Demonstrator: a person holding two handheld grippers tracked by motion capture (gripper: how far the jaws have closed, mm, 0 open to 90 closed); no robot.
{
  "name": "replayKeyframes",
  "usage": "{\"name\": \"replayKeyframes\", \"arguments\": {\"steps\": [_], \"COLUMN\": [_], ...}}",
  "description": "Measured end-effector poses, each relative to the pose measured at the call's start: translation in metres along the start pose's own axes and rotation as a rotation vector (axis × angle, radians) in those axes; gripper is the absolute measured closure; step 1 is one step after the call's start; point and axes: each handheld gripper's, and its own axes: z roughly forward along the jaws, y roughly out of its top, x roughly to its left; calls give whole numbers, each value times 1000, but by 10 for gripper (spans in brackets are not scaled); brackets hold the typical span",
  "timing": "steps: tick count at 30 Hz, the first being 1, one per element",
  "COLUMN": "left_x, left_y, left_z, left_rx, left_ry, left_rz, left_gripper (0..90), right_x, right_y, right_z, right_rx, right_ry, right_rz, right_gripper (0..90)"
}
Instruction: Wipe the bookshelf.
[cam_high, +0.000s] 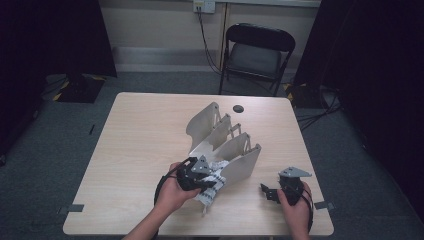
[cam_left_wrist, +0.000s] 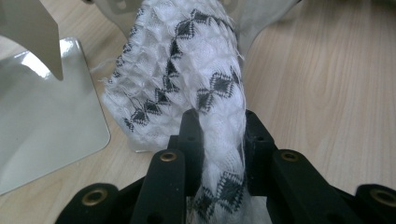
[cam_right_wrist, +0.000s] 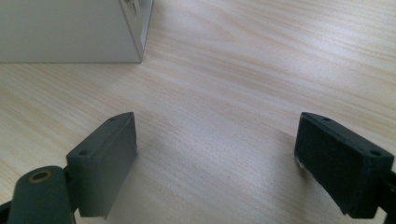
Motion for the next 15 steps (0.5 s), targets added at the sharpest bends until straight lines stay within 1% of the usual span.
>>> {"name": "replayKeyframes", "arguments": {"steps": [1,2,3,5,6,7,10,12,13,15], "left_x": [0,0,0,2,1,2,2,2,2,2], "left_y": [1,3,4,6,7,7,7,6,5,5], "left_z": [0,-1,0,0,1,3,9,14,15,18], "left_rx": [-6,0,-14,-4,-15,-11,-4,3,2,2], "left_ry": [-1,0,0,1,-2,-4,-9,-17,-19,-17], "left_rz": [-1,4,-6,8,-3,5,-1,-5,2,-5], "left_gripper": [742,741,742,741,739,735,711,718,720,719], "right_x": [0,0,0,0,0,0,0,0,0,0], "right_y": [0,0,0,0,0,0,0,0,0,0], "right_z": [0,0,0,0,0,0,0,0,0,0], "right_rx": [0,0,0,0,0,0,0,0,0,0], "right_ry": [0,0,0,0,0,0,0,0,0,0], "right_rz": [0,0,0,-1,0,0,0,0,0,0], "right_gripper": [124,124,124,124,124,124,124,124,124,124]}}
